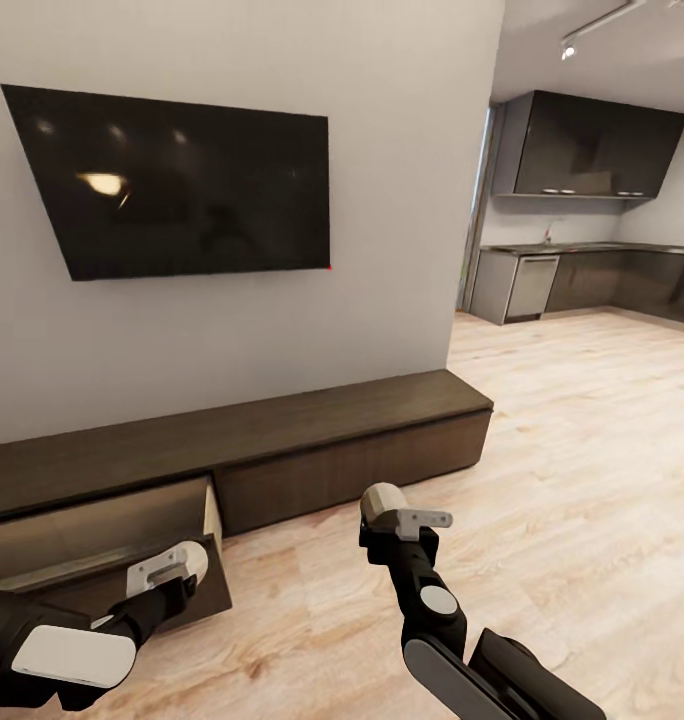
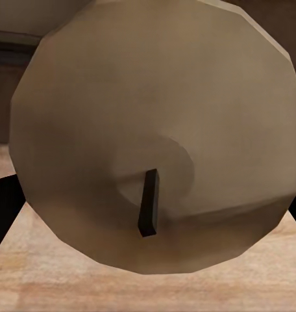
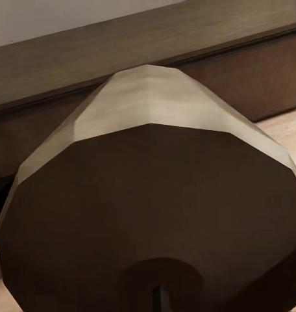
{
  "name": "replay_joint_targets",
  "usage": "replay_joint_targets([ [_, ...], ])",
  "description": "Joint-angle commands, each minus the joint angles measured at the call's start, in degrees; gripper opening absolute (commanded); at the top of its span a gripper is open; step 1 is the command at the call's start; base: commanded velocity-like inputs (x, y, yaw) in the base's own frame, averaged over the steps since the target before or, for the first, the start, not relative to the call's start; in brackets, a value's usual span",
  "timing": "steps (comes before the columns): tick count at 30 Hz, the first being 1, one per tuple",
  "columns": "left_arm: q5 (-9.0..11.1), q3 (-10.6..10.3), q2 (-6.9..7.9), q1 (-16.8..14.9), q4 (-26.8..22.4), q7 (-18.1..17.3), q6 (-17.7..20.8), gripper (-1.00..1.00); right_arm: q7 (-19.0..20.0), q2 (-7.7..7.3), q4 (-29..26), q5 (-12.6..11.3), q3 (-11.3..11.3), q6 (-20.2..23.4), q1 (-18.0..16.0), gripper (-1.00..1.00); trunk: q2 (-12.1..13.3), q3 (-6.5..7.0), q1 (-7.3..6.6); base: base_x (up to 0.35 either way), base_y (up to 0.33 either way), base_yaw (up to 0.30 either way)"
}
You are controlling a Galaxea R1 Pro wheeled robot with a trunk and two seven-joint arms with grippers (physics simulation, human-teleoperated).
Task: Place each of the two pumpkins and all three candles from the living room inside a cabinet in the living room (use any cabinet), then make sure every cabinet is closed, and position the cauldron so it is next to a table in the living room.
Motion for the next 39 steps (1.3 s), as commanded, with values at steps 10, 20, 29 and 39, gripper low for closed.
replay_joint_targets([
  [10,0.0,-0.2,-0.09,-0.1,-0.1,0.2,-0.1,-1.00,-0.7,0.04,-0.1,-0.1,0.2,0.4,-0.1,-1.00,4.0,1.73,-2.21,0.000,0.000,0.187],
  [20,0.0,-0.2,-0.10,-0.1,-0.1,0.1,0.0,-1.00,-0.7,0.05,-0.1,-0.1,1.3,0.4,-0.1,-1.00,7.2,3.17,-3.97,0.000,0.000,0.273],
  [29,0.0,-0.4,-0.09,-0.1,-0.1,0.0,-0.1,-1.00,-0.7,0.05,-0.1,-0.1,2.1,0.4,-0.1,-1.00,7.2,3.17,-3.97,0.025,0.000,0.276],
  [39,0.0,-0.5,-0.09,-0.1,-0.1,0.2,-0.1,-1.00,-0.2,0.09,-0.1,-0.2,2.2,0.3,-0.1,-1.00,7.2,3.17,-3.97,0.102,0.212,0.032],
])
